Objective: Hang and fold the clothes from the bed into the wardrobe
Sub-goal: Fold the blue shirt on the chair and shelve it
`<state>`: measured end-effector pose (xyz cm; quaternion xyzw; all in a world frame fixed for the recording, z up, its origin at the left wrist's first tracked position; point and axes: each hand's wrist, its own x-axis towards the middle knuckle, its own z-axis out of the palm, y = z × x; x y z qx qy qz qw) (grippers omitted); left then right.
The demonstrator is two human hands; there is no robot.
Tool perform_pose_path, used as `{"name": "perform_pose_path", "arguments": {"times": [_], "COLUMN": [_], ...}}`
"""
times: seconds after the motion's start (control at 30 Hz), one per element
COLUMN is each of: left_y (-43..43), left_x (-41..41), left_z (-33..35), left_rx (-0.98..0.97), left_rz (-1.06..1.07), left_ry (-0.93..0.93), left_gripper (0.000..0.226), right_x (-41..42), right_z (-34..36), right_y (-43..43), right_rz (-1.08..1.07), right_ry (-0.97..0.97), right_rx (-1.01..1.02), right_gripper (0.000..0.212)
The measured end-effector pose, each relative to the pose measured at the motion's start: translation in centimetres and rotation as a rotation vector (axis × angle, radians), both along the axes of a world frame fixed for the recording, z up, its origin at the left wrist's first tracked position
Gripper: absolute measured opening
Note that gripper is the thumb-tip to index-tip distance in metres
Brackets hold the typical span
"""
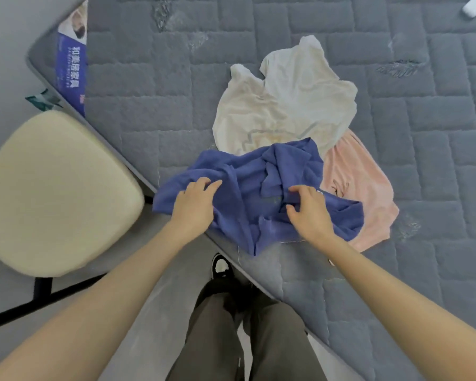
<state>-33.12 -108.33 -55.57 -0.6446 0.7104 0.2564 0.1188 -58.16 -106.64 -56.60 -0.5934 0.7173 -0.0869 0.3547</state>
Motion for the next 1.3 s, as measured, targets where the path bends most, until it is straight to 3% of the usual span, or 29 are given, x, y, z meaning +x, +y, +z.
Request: {"name": "perform_pose_path", "arguments": {"times": [0.2, 0.3, 0.43, 0.5, 0.63, 0.73, 0.8, 0.87, 0.97, 1.03, 1.13, 1.3], "left_y": [-5.5, -7.9, -9.7, -9.9, -9.6, -9.0, -8.3, -7.1, -5.1, -3.8, -1.5, 4.4], "left_x": [-9.3, -13.1, -15.6, -15.9, -15.5, -14.2, -12.9, -11.3, -8.2, -6.1, -3.0, 2.5], "left_z": [-1.6, -3.0, -4.9, -5.6, -5.8, -4.6, -3.2, -1.4, 1.2, 3.1, 6.3, 11.0], "left_rx": [-0.034, 0.004, -0.007, -0.063, -0.184, -0.261, -0.295, -0.331, -0.369, -0.413, -0.481, -0.604], "left_rz": [-0.204, -0.287, -0.385, -0.335, -0.252, -0.218, -0.151, -0.054, 0.104, 0.214, 0.374, 0.577], "left_ry": [0.267, 0.260, 0.074, 0.000, 0.009, 0.130, 0.225, 0.279, 0.319, 0.350, 0.409, 0.458], "left_gripper": [0.064, 0.065, 0.075, 0.076, 0.045, 0.024, 0.018, 0.013, 0.013, 0.013, 0.016, 0.015], "right_x": [-6.4, -8.7, -10.9, -11.4, -11.2, -10.8, -10.5, -9.7, -8.2, -6.9, -4.2, 1.8], "right_z": [-2.9, -4.8, -6.6, -7.0, -6.8, -5.5, -3.9, -1.6, 2.1, 4.5, 7.6, 11.8], "right_y": [-0.4, -0.2, -0.4, -0.3, 0.5, 1.4, 1.6, 1.7, 1.3, 0.9, 0.3, 0.4], "right_rz": [-0.073, -0.124, -0.317, -0.290, -0.174, -0.140, -0.099, -0.103, -0.144, -0.137, -0.075, 0.158], "right_ry": [0.288, 0.324, 0.269, 0.259, 0.453, 0.490, 0.445, 0.335, 0.182, 0.029, -0.192, -0.334], "right_rx": [0.229, 0.315, 0.402, 0.427, 0.415, 0.298, 0.125, -0.062, -0.226, -0.235, -0.216, -0.197], "right_gripper": [0.061, 0.072, 0.058, 0.050, 0.028, 0.028, 0.028, 0.006, 0.027, 0.032, 0.022, 0.020]}}
